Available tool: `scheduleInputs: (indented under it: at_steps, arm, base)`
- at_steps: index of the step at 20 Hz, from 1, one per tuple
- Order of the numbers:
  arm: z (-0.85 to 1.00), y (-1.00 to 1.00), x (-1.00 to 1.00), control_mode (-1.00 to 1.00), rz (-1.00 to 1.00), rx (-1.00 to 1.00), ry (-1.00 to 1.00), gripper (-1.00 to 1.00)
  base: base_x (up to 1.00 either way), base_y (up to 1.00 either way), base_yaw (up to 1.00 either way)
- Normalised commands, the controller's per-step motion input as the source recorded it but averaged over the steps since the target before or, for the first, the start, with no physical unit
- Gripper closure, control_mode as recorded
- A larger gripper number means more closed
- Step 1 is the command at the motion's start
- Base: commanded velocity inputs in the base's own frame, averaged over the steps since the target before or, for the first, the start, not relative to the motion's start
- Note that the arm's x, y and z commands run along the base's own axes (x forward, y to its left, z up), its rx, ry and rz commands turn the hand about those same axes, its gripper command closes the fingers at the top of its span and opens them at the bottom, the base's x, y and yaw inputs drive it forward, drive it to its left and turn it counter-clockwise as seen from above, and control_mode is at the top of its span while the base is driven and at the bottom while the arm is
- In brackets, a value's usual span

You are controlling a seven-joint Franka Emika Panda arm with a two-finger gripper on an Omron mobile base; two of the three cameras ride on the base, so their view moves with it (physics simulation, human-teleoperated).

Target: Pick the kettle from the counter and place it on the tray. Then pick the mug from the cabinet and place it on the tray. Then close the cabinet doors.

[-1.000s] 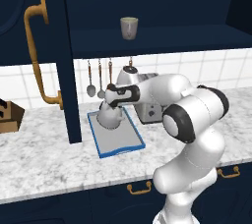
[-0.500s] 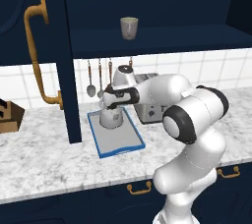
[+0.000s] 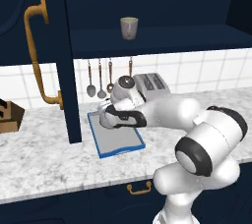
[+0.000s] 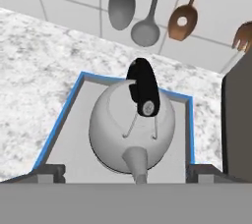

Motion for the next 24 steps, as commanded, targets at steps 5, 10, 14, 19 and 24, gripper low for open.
scheduleInputs:
  at_steps: [5, 10, 14, 19, 24]
  arm:
    - [0.74, -0.16, -0.67, -1.0, -0.14, 0.09, -0.26, -1.0]
    - [1.0, -0.24, -0.33, -1.0, -0.16, 0.14, -0.16, -1.0]
    - [1.0, -0.13, -0.26, -1.0, -0.03, 0.09, -0.27, -1.0]
    - [1.0, -0.12, -0.28, -1.0, 0.0, 0.04, -0.3, -1.0]
    - [1.0, -0.04, -0.18, -1.0, 0.0, 0.04, -0.32, -1.0]
  base:
    - [0.0, 0.0, 0.0]
    - [0.0, 0.0, 0.0]
    - [0.0, 0.0, 0.0]
    - [0.0, 0.0, 0.0]
    - [0.0, 0.0, 0.0]
